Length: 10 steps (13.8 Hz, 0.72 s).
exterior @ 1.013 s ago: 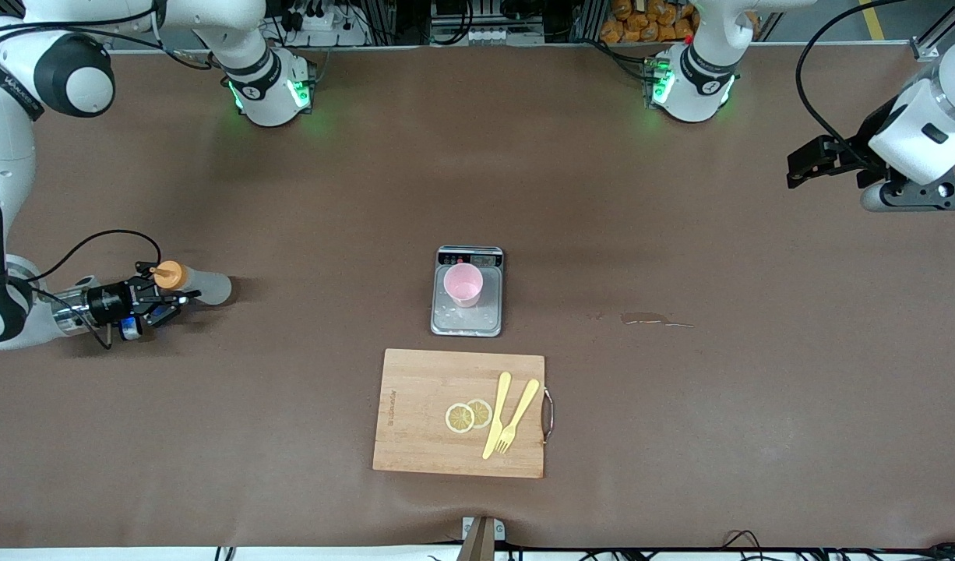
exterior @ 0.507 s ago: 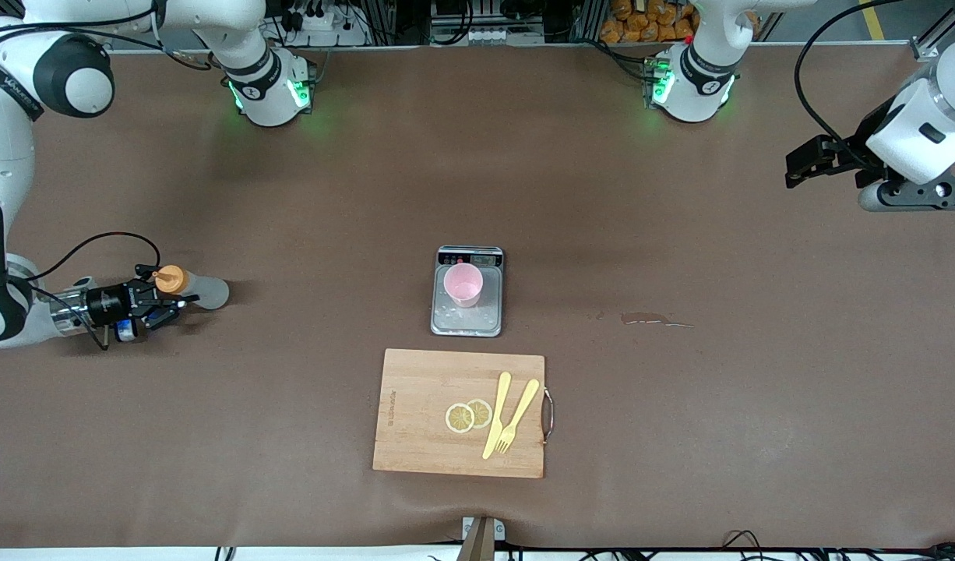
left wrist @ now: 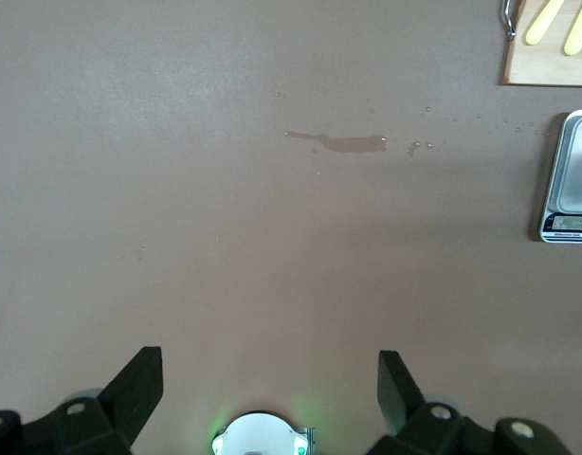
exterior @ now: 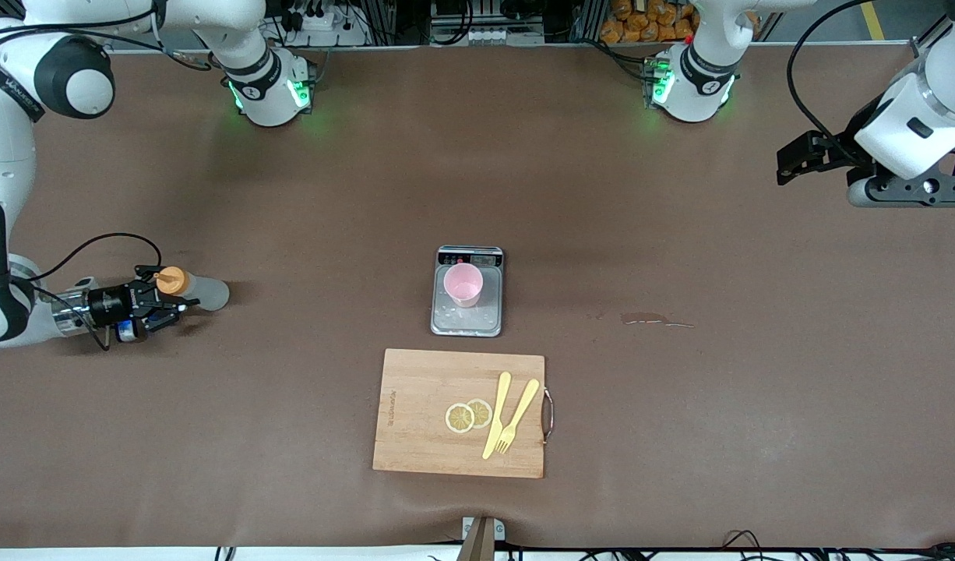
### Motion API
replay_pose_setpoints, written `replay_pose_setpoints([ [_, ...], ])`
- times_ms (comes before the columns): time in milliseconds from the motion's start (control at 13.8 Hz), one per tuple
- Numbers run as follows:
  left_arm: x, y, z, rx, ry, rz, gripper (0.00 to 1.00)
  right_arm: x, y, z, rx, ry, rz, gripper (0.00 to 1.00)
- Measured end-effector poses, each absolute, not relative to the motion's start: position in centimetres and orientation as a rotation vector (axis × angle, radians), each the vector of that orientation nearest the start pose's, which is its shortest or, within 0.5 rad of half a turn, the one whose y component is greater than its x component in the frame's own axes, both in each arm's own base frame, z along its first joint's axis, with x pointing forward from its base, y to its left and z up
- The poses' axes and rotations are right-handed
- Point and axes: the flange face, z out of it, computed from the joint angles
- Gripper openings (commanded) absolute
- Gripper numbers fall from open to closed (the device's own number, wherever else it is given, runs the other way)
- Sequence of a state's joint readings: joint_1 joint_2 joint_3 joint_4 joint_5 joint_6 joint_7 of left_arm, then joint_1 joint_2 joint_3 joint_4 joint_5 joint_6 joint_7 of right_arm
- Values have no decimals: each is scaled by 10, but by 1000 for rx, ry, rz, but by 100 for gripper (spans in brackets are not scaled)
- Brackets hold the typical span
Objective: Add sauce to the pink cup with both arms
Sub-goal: 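Set the bottle upright on the table and open the right gripper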
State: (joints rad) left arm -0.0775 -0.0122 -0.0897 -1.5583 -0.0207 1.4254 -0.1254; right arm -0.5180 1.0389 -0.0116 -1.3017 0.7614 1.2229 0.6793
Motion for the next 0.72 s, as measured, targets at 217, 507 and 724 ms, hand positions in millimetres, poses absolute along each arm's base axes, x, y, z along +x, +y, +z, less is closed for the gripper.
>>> replay_pose_setpoints([
  [217,526,-98,627,-3154,73,191,100,579,-234,117,-1598,1350,1347,100],
  [507,526,-100,628,-3158,71,184,100,590,-248,141,-1676,1364,1296,100],
  [724,525,-110,630,-3160,98,161,100,601,-257,175,-1718,1381,1286,100],
])
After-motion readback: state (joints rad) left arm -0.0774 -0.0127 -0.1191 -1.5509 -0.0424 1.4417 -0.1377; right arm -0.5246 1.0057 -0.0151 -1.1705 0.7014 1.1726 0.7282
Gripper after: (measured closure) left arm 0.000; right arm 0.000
